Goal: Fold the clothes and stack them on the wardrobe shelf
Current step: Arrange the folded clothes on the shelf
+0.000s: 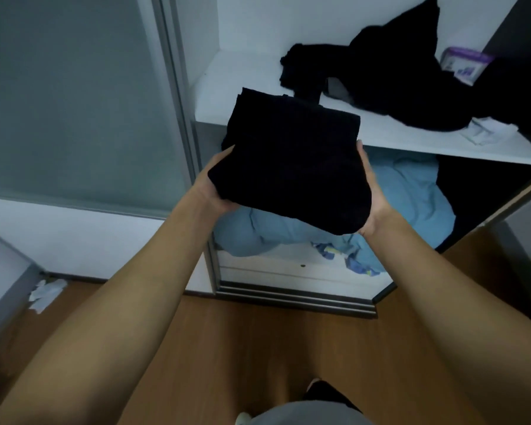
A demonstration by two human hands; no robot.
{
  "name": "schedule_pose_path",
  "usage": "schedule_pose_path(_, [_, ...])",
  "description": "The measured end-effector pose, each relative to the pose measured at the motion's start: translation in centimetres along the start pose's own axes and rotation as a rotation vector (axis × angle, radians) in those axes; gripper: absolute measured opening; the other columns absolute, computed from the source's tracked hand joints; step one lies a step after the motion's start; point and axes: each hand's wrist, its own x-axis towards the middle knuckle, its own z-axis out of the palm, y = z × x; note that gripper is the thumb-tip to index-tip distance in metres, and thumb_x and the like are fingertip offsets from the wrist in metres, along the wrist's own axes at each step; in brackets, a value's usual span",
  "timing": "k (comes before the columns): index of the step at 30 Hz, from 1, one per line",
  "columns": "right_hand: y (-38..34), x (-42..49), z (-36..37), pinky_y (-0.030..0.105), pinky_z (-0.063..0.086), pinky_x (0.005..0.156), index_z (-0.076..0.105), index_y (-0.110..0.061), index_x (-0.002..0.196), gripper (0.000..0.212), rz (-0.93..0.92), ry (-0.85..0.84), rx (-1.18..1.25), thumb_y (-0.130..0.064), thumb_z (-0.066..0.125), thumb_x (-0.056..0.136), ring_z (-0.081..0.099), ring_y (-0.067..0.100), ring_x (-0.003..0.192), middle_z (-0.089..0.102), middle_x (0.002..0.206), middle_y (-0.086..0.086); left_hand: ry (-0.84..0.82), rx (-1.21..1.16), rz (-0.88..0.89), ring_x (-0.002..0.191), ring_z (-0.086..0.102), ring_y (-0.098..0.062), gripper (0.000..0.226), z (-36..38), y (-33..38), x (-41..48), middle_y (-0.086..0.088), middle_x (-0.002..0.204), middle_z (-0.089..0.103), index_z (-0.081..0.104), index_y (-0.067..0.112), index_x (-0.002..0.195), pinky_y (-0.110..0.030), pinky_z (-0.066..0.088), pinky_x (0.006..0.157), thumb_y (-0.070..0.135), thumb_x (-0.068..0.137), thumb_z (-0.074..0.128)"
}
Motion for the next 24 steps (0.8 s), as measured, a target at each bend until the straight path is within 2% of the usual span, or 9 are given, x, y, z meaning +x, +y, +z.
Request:
schedule_pose_path(4, [-5.3,1.7,2.1,0.045,0.051,0.102,0.066,-0.014,0.13,0.082,-0.13,0.04,-0.134,-0.077,0.06,0.077,0.061,0.031,0.123,0.063,0.134,0.014,0.172,0.171,-0.044,0.053,0.068,-0.016,0.021,-0.5,4.1,1.9,-0.002,0.062,0.069,0.067,0.013,0.084,-0.026,0.053,0.047,0.034,0.088,0.068])
schedule_pose_path(8, [-8.1,5.5,3.2,0.033,0.06,0.072,0.069,-0.01,0.118,0.036,-0.265,0.236,-0.375,-0.027,0.074,0.086,0.075,0.026,0.093,0.074,0.113,0.014,0.196,0.275,-0.059,0.047,0.062,-0.012,0.019,-0.2,6.6,4.4,0.002,0.056,0.064,0.058,0.016,0.082,-0.023,0.05,0.044,0.032,0.091,0.063])
schedule_pose_path(11, [-9.7,9.3,3.4,0.035,0.06,0.075,0.069,-0.014,0.112,0.025,-0.413,0.221,-0.375,-0.009,0.071,0.087,0.074,0.026,0.092,0.077,0.101,0.009,0.245,0.399,-0.01,0.051,0.06,-0.014,0.016,0.7,8.7,6.7,0.002,0.06,0.061,0.055,0.016,0.08,-0.025,0.048,0.052,0.026,0.072,0.065])
schedule_pose_path(14, [-12.5,13.7,3.4,0.041,0.06,0.084,0.069,-0.016,0.113,0.027,-0.493,0.12,-0.343,-0.008,0.071,0.088,0.072,0.028,0.101,0.075,0.108,0.01,0.299,0.443,0.101,0.053,0.06,-0.016,0.013,1.9,11.4,9.6,0.0,0.063,0.061,0.06,0.016,0.073,-0.027,0.044,0.057,0.021,0.061,0.063])
schedule_pose_path(17, [-15.8,18.9,3.4,0.042,0.059,0.086,0.07,-0.018,0.117,0.031,-0.553,0.01,-0.302,-0.011,0.072,0.087,0.071,0.027,0.104,0.074,0.114,0.009,0.334,0.459,0.178,0.063,0.068,-0.02,0.025,2.8,14.5,13.1,-0.003,0.071,0.07,0.067,0.012,0.086,-0.029,0.051,0.06,0.022,0.063,0.065])
schedule_pose_path(19, [-17.0,23.4,3.0,0.039,0.06,0.082,0.067,-0.017,0.123,0.034,-0.506,0.056,-0.317,-0.015,0.071,0.089,0.071,0.025,0.101,0.073,0.115,0.009,0.467,0.459,0.21,0.064,0.071,-0.02,0.026,2.8,15.8,15.9,-0.006,0.075,0.073,0.067,0.011,0.095,-0.029,0.055,0.058,0.022,0.071,0.063])
schedule_pose_path(21, [-17.1,27.8,2.0,0.036,0.06,0.08,0.056,-0.01,0.135,0.046,-0.309,0.136,-0.519,-0.023,0.068,0.093,0.069,0.027,0.101,0.067,0.122,0.013,0.688,0.524,0.251,0.058,0.071,-0.02,0.015,2.0,15.9,18.7,-0.007,0.077,0.072,0.067,0.012,0.089,-0.026,0.052,0.052,0.023,0.083,0.059])
schedule_pose_path(23, [-16.9,31.4,0.3,0.04,0.059,0.081,0.054,0.0,0.131,0.054,-0.048,0.148,-1.031,-0.035,0.068,0.093,0.068,0.031,0.1,0.066,0.119,0.019,0.829,0.7,0.242,0.064,0.068,-0.021,0.018,0.8,15.0,20.9,-0.008,0.085,0.069,0.066,0.012,0.084,-0.026,0.049,0.058,0.026,0.09,0.056])
schedule_pose_path(24, [-17.2,32.7,-0.5,0.043,0.06,0.076,0.058,0.0,0.121,0.055,-0.028,0.15,-1.292,-0.043,0.069,0.09,0.069,0.032,0.094,0.068,0.11,0.019,0.845,0.835,0.218,0.074,0.066,-0.02,0.023,0.0,14.4,21.8,-0.007,0.093,0.068,0.066,0.011,0.092,-0.028,0.048,0.065,0.032,0.091,0.056])
